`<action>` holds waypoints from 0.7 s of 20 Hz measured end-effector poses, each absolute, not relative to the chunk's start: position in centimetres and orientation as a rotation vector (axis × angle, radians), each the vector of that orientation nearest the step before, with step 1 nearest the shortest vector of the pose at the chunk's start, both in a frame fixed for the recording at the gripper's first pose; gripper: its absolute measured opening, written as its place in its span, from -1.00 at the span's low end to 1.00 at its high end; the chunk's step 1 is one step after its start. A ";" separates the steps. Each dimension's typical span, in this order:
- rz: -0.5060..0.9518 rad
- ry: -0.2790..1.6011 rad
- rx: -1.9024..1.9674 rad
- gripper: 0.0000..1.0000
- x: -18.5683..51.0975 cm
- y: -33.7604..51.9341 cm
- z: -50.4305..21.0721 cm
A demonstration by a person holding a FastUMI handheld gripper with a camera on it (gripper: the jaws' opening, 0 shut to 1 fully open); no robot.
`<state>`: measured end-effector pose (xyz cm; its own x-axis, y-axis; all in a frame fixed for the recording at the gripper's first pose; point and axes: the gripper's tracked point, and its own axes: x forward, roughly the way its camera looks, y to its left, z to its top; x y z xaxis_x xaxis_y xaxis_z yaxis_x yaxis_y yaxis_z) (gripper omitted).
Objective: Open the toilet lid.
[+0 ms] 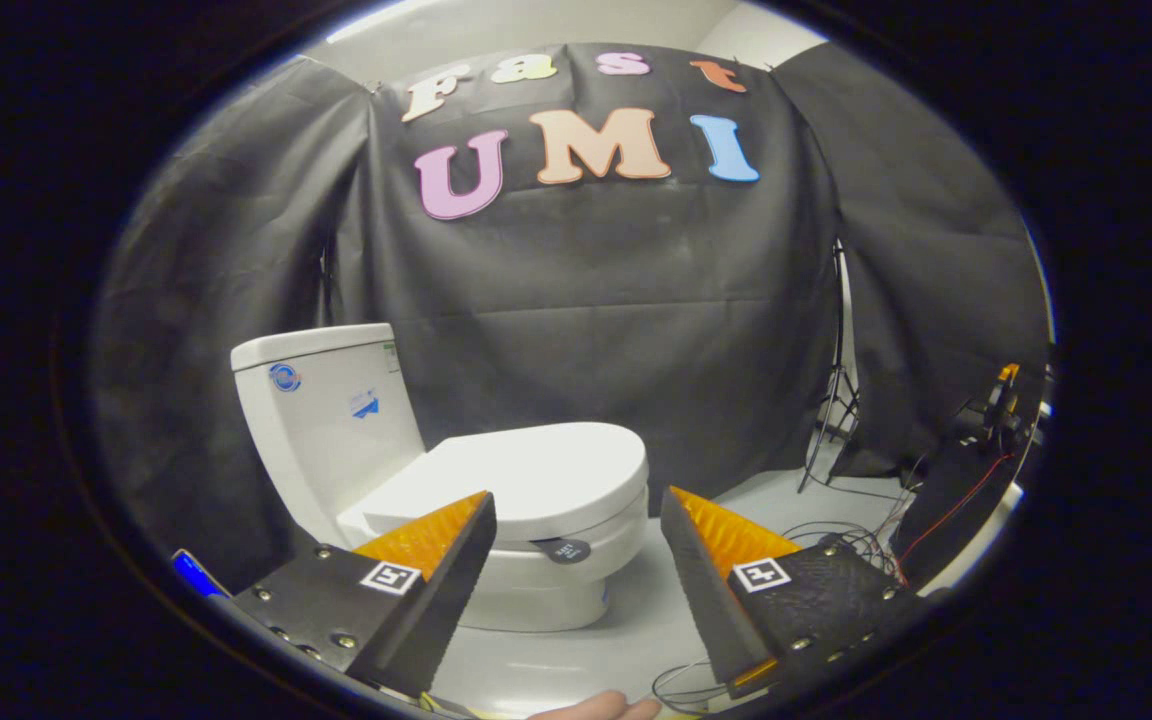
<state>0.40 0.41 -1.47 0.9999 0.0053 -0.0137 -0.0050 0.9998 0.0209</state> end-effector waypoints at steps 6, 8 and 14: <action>-0.018 0.017 0.033 0.95 0.6 0.0 -1.8; -0.025 0.017 0.031 0.96 0.7 0.0 -1.9; 0.037 -0.040 0.132 1.00 3.1 1.8 -0.9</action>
